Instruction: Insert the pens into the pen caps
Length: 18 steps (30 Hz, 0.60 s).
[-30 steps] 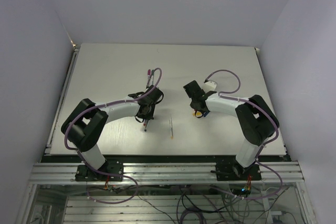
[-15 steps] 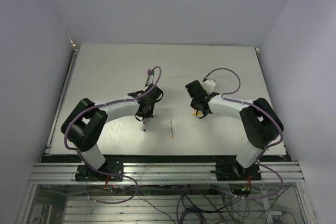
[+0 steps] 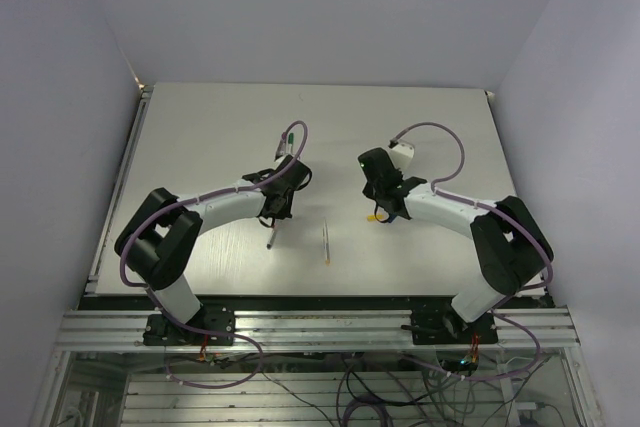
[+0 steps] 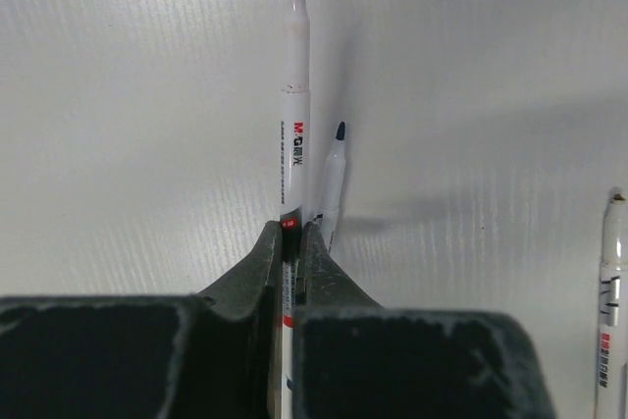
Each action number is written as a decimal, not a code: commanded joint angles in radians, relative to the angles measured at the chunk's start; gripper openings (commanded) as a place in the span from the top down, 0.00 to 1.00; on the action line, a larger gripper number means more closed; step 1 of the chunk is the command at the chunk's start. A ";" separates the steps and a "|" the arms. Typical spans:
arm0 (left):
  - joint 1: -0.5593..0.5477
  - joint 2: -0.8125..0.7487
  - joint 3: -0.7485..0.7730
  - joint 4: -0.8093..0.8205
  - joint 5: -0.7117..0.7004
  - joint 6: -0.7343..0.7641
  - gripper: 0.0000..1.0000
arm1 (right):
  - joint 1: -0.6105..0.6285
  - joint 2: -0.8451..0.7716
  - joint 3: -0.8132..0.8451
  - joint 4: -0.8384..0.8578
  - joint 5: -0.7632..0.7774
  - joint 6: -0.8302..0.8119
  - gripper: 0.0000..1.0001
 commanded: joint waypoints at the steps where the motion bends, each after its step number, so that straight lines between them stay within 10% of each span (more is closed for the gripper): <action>1: 0.006 -0.019 0.018 -0.020 -0.054 -0.012 0.93 | -0.002 -0.032 -0.018 0.026 0.021 -0.009 1.00; 18: 0.020 -0.026 0.011 -0.021 -0.065 -0.016 0.93 | -0.001 -0.051 -0.043 0.054 0.017 -0.014 1.00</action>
